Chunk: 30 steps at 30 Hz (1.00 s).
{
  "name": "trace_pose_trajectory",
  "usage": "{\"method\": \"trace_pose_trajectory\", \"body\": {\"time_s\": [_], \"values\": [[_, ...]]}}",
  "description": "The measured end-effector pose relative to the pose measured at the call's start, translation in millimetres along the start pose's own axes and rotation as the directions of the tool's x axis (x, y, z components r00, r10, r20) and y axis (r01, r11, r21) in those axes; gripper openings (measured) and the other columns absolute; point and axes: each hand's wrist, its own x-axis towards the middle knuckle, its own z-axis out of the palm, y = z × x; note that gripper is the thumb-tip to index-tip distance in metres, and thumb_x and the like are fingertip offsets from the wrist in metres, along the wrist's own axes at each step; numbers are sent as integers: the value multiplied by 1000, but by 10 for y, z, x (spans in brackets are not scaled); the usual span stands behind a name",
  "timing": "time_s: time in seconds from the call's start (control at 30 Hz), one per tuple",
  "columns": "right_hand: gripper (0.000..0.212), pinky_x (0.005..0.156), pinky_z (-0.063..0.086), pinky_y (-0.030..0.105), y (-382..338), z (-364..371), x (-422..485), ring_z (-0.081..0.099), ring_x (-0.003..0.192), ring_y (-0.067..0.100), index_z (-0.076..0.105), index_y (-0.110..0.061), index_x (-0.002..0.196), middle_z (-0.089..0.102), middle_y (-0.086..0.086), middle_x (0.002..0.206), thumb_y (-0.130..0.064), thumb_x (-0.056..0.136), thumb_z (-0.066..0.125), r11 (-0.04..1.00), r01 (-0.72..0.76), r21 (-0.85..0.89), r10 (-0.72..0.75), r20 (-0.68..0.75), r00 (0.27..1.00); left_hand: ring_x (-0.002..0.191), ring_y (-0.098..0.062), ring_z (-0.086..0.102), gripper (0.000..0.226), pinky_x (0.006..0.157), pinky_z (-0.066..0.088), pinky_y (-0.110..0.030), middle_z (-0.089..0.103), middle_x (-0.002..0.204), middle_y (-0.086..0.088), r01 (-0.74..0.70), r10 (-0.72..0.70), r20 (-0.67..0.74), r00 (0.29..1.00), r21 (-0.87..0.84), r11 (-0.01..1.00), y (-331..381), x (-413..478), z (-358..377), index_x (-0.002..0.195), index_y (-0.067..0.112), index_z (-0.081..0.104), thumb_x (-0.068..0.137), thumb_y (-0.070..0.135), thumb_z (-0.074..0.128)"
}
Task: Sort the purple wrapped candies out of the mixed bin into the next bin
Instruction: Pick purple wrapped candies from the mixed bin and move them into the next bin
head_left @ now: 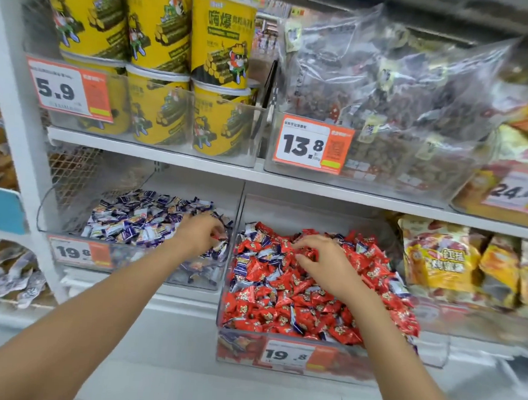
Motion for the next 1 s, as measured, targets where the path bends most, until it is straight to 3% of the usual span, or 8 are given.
{"method": "trace_pose_trajectory", "body": {"time_s": [0.1, 0.17, 0.3, 0.43, 0.63, 0.77, 0.9, 1.0], "values": [[22, 109, 33, 31, 74, -21, -38, 48, 125, 16, 70, -22, 113, 61, -3, 127, -19, 94, 61, 1000, -17, -26, 17, -5, 1000, 96, -21, 64, 24, 76, 49, -22, 68, 100, -3, 49, -64, -45, 997, -283, 958, -72, -40, -62, 101, 17, 68, 81, 4, 73], [21, 109, 33, 31, 92, -42, -77, 49, 125, 15, 70, -22, 113, 61, -4, 127, -18, 94, 60, 1000, -20, -1, 20, -19, 1000, 88, -19, 63, 23, 76, 54, -24, 67, 97, -3, 54, -118, -126, 985, -420, 906, -63, -163, -177, 99, 16, 67, 80, 7, 76], [21, 108, 34, 30, 111, -58, -91, 49, 124, 14, 71, -21, 112, 61, -3, 126, -17, 94, 60, 1000, -9, 21, 9, -35, 999, 82, -6, 61, 24, 76, 48, -14, 66, 93, 7, -206, -73, -486, 871, -497, 843, 456, -528, -519, 101, 20, 67, 80, 20, 78], [21, 105, 37, 27, 132, -115, -142, 53, 121, 16, 70, -21, 111, 62, -1, 125, -15, 94, 60, 999, -20, 32, 22, -47, 999, 103, -3, 57, 36, 88, 43, -22, 61, 113, 16, -295, 238, -183, 954, -421, 857, 992, -689, -604, 111, 30, 67, 78, 43, 76], [30, 95, 40, 20, 68, -279, -164, 58, 110, 7, 70, -21, 113, 65, -4, 121, -5, 96, 51, 987, -35, 156, 51, -99, 994, 96, -14, 58, 55, 78, 44, -24, 59, 122, -2, -32, -50, -149, 988, -504, 863, 610, -599, -408, 134, 24, 55, 83, 30, 74], [30, 96, 46, 24, -277, 94, 241, 61, 106, 8, 73, -14, 110, 70, 0, 117, -1, 94, 51, 989, 2, 148, -26, 163, 986, 93, -8, 61, 49, 71, 44, -19, 58, 119, 3, -70, -22, -168, 986, -521, 851, 505, -593, -290, 133, 24, 57, 88, 37, 67], [21, 82, 52, 38, -464, 683, 539, 65, 90, 26, 72, -5, 101, 72, 11, 99, -21, 87, 70, 997, 79, 14, -79, 368, 926, 83, 0, 61, 44, 65, 41, -9, 57, 116, 5, -110, -6, -221, 975, -508, 854, 458, -554, -254, 128, 24, 60, 86, 32, 69], [22, 69, 42, 28, -370, 618, 606, 59, 83, 19, 70, -8, 100, 67, 3, 95, -21, 83, 75, 995, 94, -35, -69, 442, 895, 78, 2, 62, 44, 64, 40, -7, 57, 115, 8, -129, 16, -221, 975, -508, 852, 414, -517, -230, 127, 26, 60, 85, 33, 70]]}}
